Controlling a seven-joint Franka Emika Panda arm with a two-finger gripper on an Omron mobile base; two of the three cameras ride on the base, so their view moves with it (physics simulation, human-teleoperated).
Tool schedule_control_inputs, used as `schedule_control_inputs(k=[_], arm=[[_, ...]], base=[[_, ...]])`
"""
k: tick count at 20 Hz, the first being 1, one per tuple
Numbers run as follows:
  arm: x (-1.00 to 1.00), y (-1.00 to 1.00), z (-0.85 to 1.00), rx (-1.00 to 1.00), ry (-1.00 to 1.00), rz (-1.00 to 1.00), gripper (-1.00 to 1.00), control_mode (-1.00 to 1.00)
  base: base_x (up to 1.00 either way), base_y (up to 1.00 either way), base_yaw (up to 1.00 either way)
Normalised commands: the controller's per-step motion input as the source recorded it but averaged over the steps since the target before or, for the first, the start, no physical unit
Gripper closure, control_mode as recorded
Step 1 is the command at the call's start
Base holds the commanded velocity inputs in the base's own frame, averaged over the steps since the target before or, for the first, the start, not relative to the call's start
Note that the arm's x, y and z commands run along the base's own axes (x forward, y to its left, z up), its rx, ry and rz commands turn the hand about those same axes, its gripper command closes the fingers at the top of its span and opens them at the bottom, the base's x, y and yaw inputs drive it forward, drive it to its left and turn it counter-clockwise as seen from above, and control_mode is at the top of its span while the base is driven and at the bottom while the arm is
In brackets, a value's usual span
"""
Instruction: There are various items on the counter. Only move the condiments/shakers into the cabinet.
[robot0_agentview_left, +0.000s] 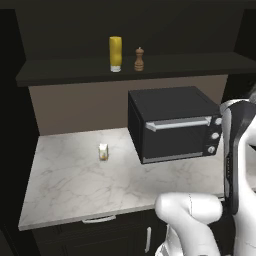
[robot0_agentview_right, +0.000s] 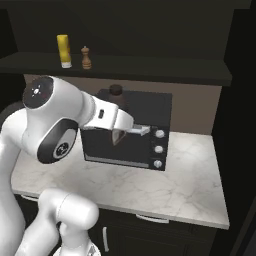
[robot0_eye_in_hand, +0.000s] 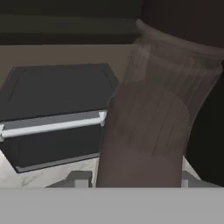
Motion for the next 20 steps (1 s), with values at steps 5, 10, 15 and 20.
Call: schedule_control_inputs(k=[5,10,15,20], arm=[[0.0,0.7,1.0,0.0,-0.03,0.16,1.0,-1.0],[0.21,0.5,0.83,-0.02,-0.02,0.11,1.0,-1.0],[0.52,0.32,0.37,-0.08,-0.03,0.03,1.0,-1.0],[0.73,0.2,-0.05,-0.07,-0.11,0.0,1.0,-1.0]], base=[[0.0,0.0,0.0],[0.0,0.0,0.0],[0.0,0.0,0.0],[0.0,0.0,0.0]])
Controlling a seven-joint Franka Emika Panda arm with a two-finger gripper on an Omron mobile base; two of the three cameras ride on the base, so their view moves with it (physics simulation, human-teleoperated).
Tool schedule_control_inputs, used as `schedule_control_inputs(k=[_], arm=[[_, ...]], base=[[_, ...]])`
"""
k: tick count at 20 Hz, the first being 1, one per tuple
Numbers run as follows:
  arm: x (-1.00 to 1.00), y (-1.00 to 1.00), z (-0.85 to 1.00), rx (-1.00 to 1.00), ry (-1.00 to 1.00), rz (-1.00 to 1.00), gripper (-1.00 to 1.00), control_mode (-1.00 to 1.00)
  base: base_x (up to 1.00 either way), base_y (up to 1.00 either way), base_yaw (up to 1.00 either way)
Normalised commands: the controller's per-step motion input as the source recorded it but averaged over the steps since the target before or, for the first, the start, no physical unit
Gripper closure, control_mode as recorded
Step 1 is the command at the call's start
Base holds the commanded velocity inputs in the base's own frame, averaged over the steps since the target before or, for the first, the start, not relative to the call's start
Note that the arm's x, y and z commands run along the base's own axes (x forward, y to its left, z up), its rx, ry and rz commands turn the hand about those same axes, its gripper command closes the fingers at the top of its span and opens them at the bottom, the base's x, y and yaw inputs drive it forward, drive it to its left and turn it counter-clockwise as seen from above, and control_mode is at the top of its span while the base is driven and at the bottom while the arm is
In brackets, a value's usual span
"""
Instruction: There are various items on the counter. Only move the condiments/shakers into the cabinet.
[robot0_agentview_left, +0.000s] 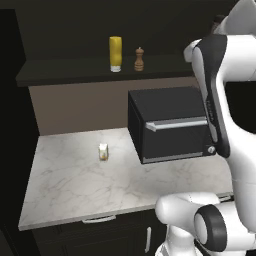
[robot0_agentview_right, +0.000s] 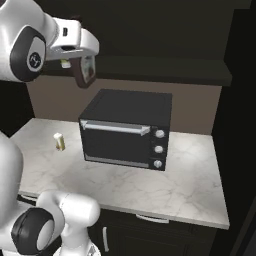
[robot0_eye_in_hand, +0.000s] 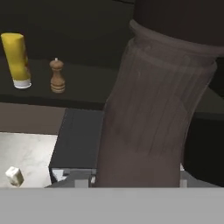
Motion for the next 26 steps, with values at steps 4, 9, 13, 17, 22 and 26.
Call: schedule_control_inputs(k=[4,9,13,17,22,26], arm=[[0.82,0.14,-0.19,-0.02,-0.16,0.01,1.0,-1.0],[0.82,0.12,-0.15,0.0,-0.09,0.03,1.0,-1.0],[0.81,0.02,-0.03,0.0,0.0,0.04,1.0,-1.0],[0.71,0.0,0.0,0.0,0.0,0.04,1.0,-1.0],[0.63,0.0,0.0,0.0,0.0,0.05,1.0,-1.0],[0.55,0.0,0.0,0.0,0.0,0.05,1.0,-1.0]], base=[[0.0,0.0,0.0],[0.0,0.0,0.0],[0.0,0.0,0.0],[0.0,0.0,0.0],[0.0,0.0,0.0],[0.0,0.0,0.0]])
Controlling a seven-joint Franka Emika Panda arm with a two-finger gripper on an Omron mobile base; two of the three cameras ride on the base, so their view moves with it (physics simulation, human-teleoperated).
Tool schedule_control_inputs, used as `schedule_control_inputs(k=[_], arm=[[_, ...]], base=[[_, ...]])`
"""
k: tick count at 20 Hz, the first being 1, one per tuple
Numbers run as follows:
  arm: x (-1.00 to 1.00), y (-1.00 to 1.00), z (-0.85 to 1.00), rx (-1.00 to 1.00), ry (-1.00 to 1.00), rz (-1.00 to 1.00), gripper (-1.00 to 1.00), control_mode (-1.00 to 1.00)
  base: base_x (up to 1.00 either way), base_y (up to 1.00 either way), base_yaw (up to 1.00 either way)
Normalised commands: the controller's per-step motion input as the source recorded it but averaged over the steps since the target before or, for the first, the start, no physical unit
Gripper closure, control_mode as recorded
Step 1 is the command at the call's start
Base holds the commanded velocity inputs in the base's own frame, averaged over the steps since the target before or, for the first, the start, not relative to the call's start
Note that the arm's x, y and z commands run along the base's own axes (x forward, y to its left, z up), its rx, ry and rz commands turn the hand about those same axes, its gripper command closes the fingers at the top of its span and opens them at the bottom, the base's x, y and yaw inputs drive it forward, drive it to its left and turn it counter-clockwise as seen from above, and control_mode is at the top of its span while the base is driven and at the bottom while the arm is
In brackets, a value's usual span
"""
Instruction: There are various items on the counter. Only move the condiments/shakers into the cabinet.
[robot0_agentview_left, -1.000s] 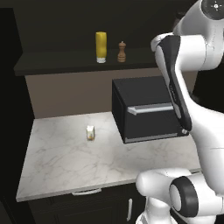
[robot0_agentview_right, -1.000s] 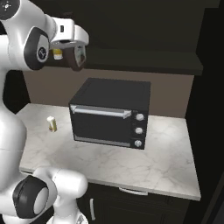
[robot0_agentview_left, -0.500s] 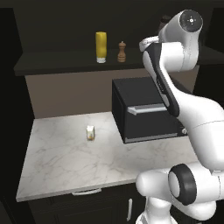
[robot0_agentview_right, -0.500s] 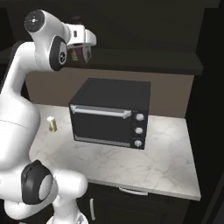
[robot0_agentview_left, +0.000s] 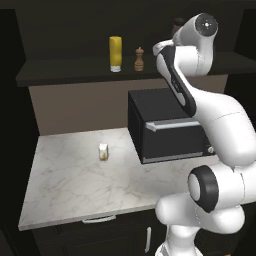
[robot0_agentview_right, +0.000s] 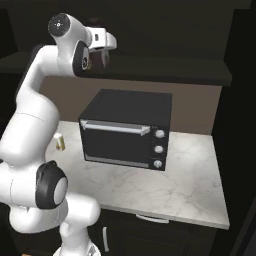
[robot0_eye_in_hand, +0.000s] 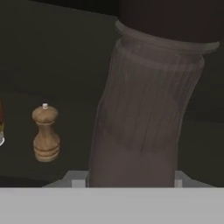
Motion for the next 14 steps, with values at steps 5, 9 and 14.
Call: schedule_control_inputs(k=[5,9,14], arm=[[0.55,0.0,-0.06,0.0,0.0,0.04,1.0,-1.0],[0.51,0.0,-0.13,0.0,0.0,0.04,1.0,-1.0],[0.44,0.0,-0.16,0.0,0.0,0.03,1.0,-1.0]], base=[[0.0,0.0,0.0],[0.0,0.0,0.0],[0.0,0.0,0.0]])
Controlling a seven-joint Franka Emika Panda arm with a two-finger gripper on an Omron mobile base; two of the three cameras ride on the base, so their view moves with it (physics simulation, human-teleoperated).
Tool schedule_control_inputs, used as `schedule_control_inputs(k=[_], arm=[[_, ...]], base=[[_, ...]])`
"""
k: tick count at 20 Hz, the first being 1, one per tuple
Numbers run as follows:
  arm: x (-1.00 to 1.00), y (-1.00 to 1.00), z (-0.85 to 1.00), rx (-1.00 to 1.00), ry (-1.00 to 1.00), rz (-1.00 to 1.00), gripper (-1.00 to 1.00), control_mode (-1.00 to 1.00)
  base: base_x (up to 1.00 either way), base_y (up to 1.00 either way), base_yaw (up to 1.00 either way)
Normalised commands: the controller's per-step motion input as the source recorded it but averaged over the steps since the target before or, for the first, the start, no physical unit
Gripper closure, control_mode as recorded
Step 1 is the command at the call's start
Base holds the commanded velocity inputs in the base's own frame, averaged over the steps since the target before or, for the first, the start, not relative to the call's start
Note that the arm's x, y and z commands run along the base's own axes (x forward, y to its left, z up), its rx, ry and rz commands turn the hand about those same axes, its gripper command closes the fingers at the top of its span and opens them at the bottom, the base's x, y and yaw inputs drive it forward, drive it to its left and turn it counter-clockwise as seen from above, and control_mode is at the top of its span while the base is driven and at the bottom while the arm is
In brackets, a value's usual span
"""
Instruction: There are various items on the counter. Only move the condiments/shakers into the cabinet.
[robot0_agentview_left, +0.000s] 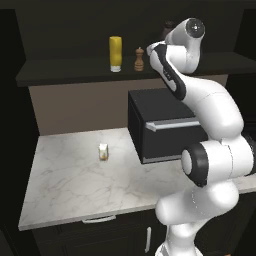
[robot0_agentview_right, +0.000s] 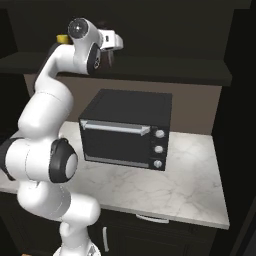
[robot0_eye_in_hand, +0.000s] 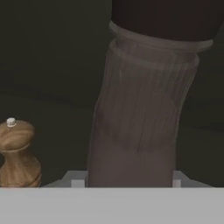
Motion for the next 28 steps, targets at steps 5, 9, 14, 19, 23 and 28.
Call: schedule_control_inputs(k=[5,9,14,19,23,28], arm=[[0.28,0.0,-0.17,0.0,0.0,0.01,1.0,-1.0],[0.29,0.0,-0.15,0.0,0.0,0.0,1.0,-1.0],[0.1,0.0,-0.15,0.0,0.0,0.0,1.0,-1.0],[-0.02,0.0,-0.05,0.0,0.0,0.0,-1.0,-1.0],[0.0,0.0,0.0,0.0,0.0,0.0,-1.0,-1.0],[-0.12,0.0,0.03,0.0,0.0,0.0,-1.0,-1.0]], base=[[0.0,0.0,0.0],[0.0,0.0,0.0],[0.0,0.0,0.0],[0.0,0.0,0.0],[0.0,0.0,0.0],[0.0,0.0,0.0]])
